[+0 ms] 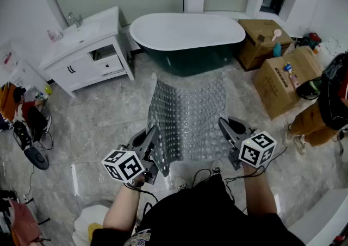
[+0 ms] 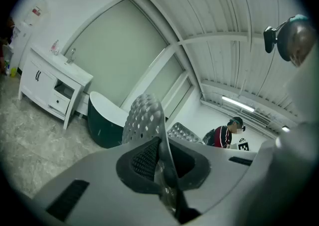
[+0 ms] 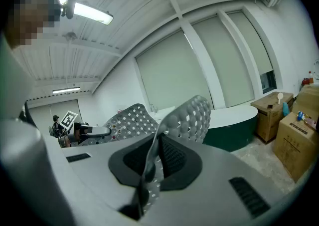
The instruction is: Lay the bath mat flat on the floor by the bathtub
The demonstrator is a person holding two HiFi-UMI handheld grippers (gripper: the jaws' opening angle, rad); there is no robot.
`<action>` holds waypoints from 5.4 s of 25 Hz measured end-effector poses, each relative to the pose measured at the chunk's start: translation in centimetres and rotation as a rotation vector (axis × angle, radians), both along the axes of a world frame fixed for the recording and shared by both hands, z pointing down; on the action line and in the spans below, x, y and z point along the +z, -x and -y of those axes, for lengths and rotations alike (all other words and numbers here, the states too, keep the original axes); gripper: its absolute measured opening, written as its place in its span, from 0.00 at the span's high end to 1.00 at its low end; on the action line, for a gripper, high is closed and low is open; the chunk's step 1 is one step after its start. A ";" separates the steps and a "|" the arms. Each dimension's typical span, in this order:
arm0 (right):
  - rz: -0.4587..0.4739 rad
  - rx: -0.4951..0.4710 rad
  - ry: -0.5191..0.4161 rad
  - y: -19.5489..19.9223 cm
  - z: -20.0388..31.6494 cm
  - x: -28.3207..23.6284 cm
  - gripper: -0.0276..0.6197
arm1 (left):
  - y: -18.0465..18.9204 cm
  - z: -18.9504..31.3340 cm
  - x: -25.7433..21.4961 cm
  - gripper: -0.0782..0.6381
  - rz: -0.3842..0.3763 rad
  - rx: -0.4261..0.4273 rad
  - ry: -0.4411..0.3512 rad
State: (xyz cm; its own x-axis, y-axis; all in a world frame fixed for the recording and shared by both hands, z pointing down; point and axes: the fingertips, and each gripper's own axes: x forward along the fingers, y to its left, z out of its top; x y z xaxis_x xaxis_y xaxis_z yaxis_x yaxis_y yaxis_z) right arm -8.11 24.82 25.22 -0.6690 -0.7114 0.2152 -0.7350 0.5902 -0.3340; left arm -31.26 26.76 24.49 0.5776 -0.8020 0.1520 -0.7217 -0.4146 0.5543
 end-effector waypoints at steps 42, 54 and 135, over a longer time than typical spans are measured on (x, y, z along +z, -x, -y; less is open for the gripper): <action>0.039 -0.053 0.034 -4.4 2.8 -0.7 0.91 | -5.2 2.2 -0.5 0.85 -0.003 -0.025 0.046; 0.050 -0.073 0.051 -8.6 5.2 0.2 0.91 | -9.1 4.0 0.5 0.85 -0.013 -0.062 0.068; 0.145 -0.043 0.079 -26.4 20.1 0.4 0.91 | -25.5 18.4 -0.4 0.85 -0.049 -0.087 0.060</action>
